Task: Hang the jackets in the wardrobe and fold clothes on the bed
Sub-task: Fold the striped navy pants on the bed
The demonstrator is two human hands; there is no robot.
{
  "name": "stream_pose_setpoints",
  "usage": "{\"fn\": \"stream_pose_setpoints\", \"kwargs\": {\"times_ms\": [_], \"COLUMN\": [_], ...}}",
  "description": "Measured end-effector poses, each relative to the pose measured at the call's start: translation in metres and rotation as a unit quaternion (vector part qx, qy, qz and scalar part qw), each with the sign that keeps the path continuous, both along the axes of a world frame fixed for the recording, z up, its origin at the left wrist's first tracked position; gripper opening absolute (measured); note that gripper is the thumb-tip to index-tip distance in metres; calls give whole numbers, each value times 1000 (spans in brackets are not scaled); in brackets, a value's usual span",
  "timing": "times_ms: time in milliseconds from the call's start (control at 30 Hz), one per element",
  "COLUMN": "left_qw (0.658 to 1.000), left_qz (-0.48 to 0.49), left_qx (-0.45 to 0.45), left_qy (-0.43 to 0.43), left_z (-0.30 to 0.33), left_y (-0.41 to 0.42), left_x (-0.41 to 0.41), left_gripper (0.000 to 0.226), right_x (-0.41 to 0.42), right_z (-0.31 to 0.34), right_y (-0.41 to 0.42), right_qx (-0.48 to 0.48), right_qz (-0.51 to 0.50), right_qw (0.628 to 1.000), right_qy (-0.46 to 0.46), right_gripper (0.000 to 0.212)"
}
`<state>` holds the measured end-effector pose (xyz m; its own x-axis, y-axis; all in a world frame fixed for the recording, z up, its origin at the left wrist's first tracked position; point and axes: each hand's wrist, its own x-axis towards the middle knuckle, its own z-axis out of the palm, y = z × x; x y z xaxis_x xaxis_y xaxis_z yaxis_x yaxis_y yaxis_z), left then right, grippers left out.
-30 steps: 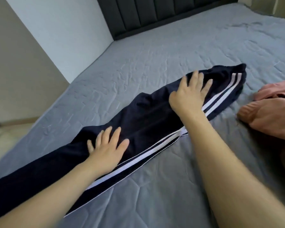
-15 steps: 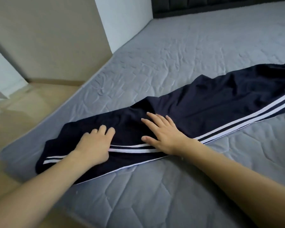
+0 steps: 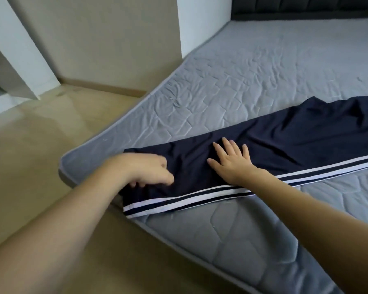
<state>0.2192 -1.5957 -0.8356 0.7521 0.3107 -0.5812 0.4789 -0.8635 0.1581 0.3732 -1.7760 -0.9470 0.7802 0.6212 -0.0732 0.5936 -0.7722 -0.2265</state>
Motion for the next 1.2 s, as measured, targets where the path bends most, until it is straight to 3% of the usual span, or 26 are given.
{"fn": "stream_pose_setpoints", "kwargs": {"times_ms": [67, 167, 267, 333, 400, 467, 567, 667, 733, 867, 933, 1033, 1100, 1200], "left_qw": [980, 975, 959, 924, 849, 780, 720, 686, 693, 783, 811, 894, 923, 907], "left_qz": [56, 97, 108, 210, 353, 425, 436, 403, 377, 323, 309, 292, 298, 327], "left_qx": [97, 100, 68, -42, -230, -368, -491, -566, -578, -468, -420, -318, -230, -110], "left_qy": [-166, -171, -252, -315, -319, -276, -225, -217, -210, -251, -265, -115, -79, -241], "left_z": [-15, -52, -78, -80, -69, -57, -51, -51, -47, -32, -29, -33, -38, -45], "left_y": [42, 78, 91, 102, 115, 119, 104, 79, 67, 57, 57, 59, 67, 88], "left_x": [11, 18, 12, 11, 5, -9, -37, -58, -63, -68, -71, -80, -80, -59], "left_gripper": [34, 52, 31, 31, 30, 24, 21, 29, 30, 23, 22, 20, 22, 34], "right_x": [0, -2, -27, -38, -38, -39, -43, -44, -48, -53, -53, -62, -75, -99], "right_z": [7, 15, 2, -6, -6, -5, 0, 8, 14, 26, 31, 31, 25, 24], "right_y": [7, 24, 52, 64, 68, 65, 61, 65, 70, 78, 79, 75, 68, 54], "right_qx": [26, 65, 4, -2, 27, 54, 81, 103, 104, 105, 114, 104, 82, 112], "right_qz": [-23, -62, -26, -40, -62, -61, -55, -95, -115, -121, -117, -90, -45, 73], "right_qw": [999, 996, 1000, 999, 998, 997, 995, 990, 987, 985, 984, 988, 995, 990], "right_qy": [-18, -3, 16, -3, -6, 3, -2, 28, 47, 69, 77, 68, 31, -33], "right_gripper": [70, 70, 72, 73, 70, 67, 62, 60, 61, 62, 61, 59, 55, 45]}}
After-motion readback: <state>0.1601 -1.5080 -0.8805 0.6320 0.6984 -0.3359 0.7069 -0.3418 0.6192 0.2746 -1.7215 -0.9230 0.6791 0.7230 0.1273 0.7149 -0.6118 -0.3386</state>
